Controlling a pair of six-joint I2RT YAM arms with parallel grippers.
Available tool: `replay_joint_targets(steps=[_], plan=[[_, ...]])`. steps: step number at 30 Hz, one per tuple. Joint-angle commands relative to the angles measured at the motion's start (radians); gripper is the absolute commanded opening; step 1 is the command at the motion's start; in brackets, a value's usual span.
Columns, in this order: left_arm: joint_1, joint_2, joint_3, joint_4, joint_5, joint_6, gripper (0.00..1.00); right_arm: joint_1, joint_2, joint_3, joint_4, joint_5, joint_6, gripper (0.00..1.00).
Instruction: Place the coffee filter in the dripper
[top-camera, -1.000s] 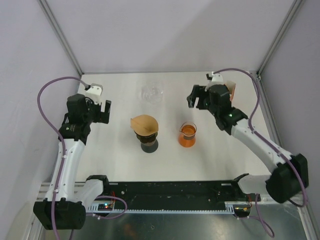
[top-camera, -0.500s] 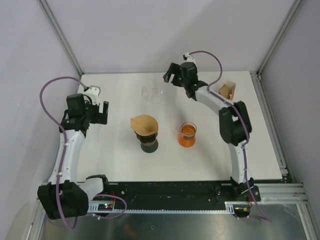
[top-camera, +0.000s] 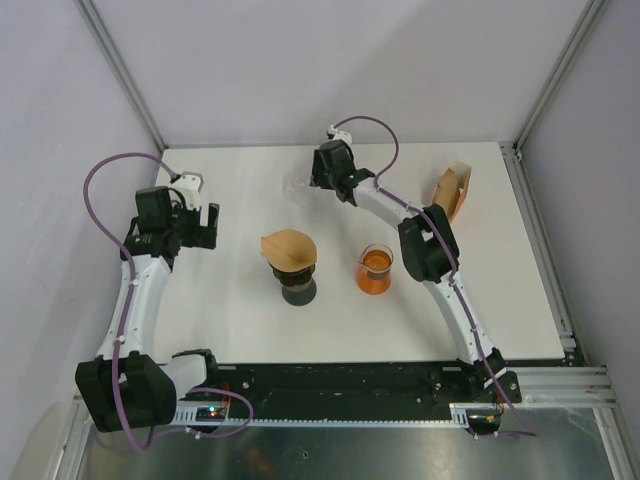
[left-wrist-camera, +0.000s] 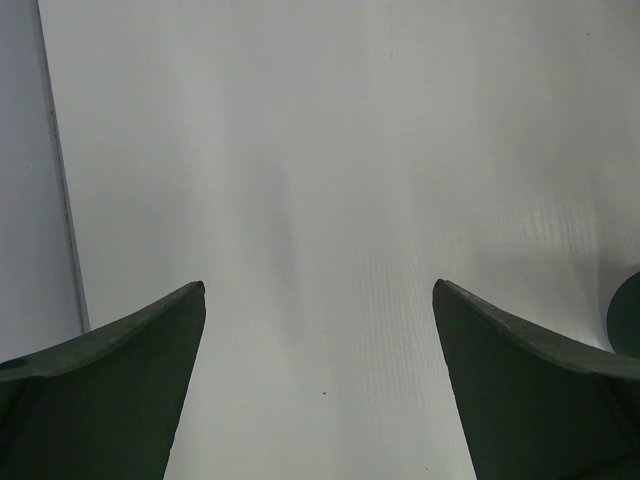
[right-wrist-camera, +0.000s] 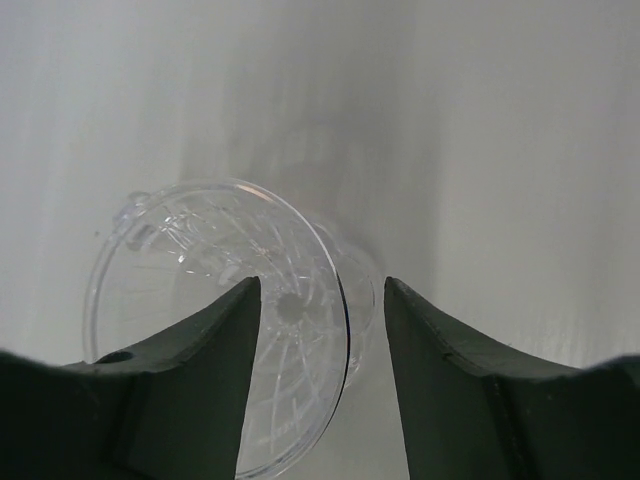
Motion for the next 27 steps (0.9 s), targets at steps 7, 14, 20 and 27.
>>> replay_joint_targets(steps=[7,14,20,27], plan=[[0.01,-0.013,0.022,0.027,0.025,-0.007,1.0,0.0,0.014,0.084,-0.033,0.07,-0.078,0.05],[0.01,-0.022,0.021,0.026,0.039,-0.002,1.0,-0.032,-0.14,0.025,-0.028,0.018,-0.115,0.0],[0.009,-0.04,0.02,0.02,0.068,0.006,1.0,-0.093,-0.334,0.021,-0.163,-0.107,-0.216,0.0],[0.01,-0.051,0.026,0.017,0.131,0.014,1.0,-0.152,-0.574,-0.016,-0.416,-0.259,-0.37,0.0]])
